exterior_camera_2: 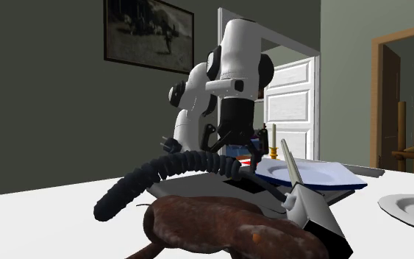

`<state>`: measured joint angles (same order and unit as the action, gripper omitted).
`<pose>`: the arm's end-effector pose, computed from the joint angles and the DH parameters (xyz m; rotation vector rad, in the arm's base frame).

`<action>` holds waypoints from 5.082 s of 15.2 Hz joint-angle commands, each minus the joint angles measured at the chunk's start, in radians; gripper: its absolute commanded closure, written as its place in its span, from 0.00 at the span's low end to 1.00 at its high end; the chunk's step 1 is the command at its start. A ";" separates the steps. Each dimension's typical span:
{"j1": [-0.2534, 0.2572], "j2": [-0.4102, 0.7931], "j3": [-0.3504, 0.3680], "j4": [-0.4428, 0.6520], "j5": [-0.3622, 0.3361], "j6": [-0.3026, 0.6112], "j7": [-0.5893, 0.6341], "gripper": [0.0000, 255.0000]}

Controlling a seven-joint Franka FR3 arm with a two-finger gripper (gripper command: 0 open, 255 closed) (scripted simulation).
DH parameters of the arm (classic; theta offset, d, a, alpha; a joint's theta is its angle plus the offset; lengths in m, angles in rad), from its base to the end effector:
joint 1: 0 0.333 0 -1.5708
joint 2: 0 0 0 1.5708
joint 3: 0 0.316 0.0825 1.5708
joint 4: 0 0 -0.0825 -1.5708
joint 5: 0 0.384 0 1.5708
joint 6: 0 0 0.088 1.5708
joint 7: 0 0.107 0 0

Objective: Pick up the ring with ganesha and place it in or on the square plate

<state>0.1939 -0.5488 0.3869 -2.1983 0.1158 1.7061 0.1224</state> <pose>0.3130 0.2521 0.5762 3.0102 0.6009 0.0762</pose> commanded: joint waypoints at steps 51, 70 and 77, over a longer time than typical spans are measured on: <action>0.025 0.349 0.282 0.532 -0.077 -0.207 0.362 1.00; 0.032 0.306 0.275 0.356 -0.052 -0.067 0.350 0.00; 0.029 0.325 0.280 0.439 -0.062 -0.135 0.359 0.00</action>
<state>0.2239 -0.2288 0.6655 -1.7885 0.0562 1.5979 0.4786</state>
